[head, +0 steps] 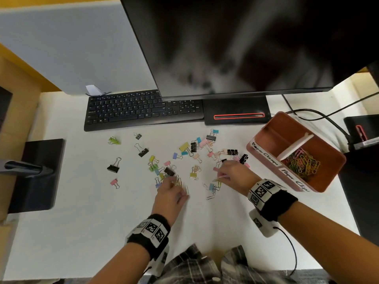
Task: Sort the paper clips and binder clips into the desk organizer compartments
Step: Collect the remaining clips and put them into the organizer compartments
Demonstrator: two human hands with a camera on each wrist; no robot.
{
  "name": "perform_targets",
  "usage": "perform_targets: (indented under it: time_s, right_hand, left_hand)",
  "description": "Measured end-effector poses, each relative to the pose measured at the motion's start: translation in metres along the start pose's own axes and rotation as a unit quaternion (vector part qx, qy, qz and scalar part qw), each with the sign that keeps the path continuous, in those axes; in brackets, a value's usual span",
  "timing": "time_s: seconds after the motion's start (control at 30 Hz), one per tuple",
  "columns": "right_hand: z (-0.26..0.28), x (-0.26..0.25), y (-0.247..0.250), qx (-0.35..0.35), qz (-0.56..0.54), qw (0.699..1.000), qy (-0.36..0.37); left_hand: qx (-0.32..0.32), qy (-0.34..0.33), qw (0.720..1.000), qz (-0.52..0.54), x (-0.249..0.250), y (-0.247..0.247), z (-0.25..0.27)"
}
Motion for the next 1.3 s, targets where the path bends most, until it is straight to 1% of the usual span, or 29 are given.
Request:
perform_targets:
  time_s: [0.07, 0.13, 0.2, 0.3, 0.37, 0.43, 0.53, 0.63, 0.73, 0.83, 0.9, 0.97, 1.0, 1.07, 1.13, 1.2, 1.3]
  right_hand:
    - [0.01, 0.004, -0.003, -0.004, 0.003, 1.0, 0.018]
    - [0.015, 0.006, -0.007, 0.013, 0.004, 0.999, 0.04]
    - [0.015, 0.005, -0.014, 0.012, 0.006, 0.998, 0.059]
    - [0.009, 0.003, -0.023, -0.016, 0.029, 0.997, 0.076]
    - [0.005, 0.001, -0.023, -0.022, 0.026, 0.998, 0.056]
    - [0.003, -0.002, -0.02, -0.029, 0.03, 0.999, 0.035]
    - [0.003, -0.006, -0.018, -0.04, 0.051, 0.998, 0.01]
    - [0.005, -0.009, -0.019, -0.045, 0.074, 0.996, -0.01]
    - [0.007, -0.012, -0.02, -0.049, 0.087, 0.995, -0.026]
    - [0.009, -0.014, -0.018, -0.053, 0.086, 0.994, -0.032]
    - [0.015, -0.012, -0.013, -0.047, 0.072, 0.995, -0.04]
    - [0.024, -0.009, -0.002, -0.017, 0.046, 0.998, -0.048]
    - [0.032, -0.006, 0.006, 0.009, 0.032, 0.998, -0.05]
    - [0.051, 0.005, 0.026, 0.079, 0.01, 0.995, -0.057]
    - [0.075, 0.02, 0.048, 0.145, -0.011, 0.986, -0.081]
    - [0.098, 0.038, 0.068, 0.191, -0.018, 0.974, -0.119]
    - [0.128, 0.07, 0.09, 0.245, -0.001, 0.952, -0.186]
  left_hand:
    - [0.015, 0.024, 1.0, 0.007, 0.0, -0.004, -0.007]
    - [0.019, 0.046, 0.999, 0.001, 0.001, -0.004, -0.014]
    - [0.019, 0.047, 0.999, 0.006, 0.004, -0.005, -0.019]
    - [0.015, 0.033, 0.999, 0.017, 0.014, -0.005, -0.023]
    - [0.01, 0.024, 1.0, 0.005, 0.019, -0.005, -0.026]
    - [0.009, 0.035, 0.999, -0.005, 0.021, -0.003, -0.028]
    - [0.006, 0.049, 0.999, 0.018, 0.023, 0.0, -0.03]
    - [-0.02, 0.057, 0.998, 0.035, 0.029, 0.003, -0.033]
    - [-0.05, 0.058, 0.997, -0.014, 0.028, 0.0, -0.038]
    - [-0.08, 0.033, 0.993, -0.084, 0.031, -0.004, -0.038]
    - [-0.098, 0.013, 0.99, -0.1, 0.031, -0.004, -0.036]
    - [-0.112, -0.006, 0.988, -0.103, 0.032, -0.002, -0.035]
    - [-0.116, -0.016, 0.989, -0.095, 0.037, 0.0, -0.033]
    - [-0.112, -0.057, 0.991, -0.054, 0.059, 0.005, -0.033]
    - [-0.103, -0.115, 0.988, -0.004, 0.099, 0.007, -0.039]
    - [-0.102, -0.16, 0.981, 0.04, 0.146, 0.001, -0.051]
    - [-0.114, -0.222, 0.963, 0.098, 0.216, -0.028, -0.072]
Point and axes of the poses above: each hand's wrist, its own z-axis away from the middle knuckle, its own y-axis out of the back of the hand, x = y × z, the point moved 1 cm from there along -z, towards the middle knuckle, and after that the axes turned 7 degrees about z, right-handed, at the moved point
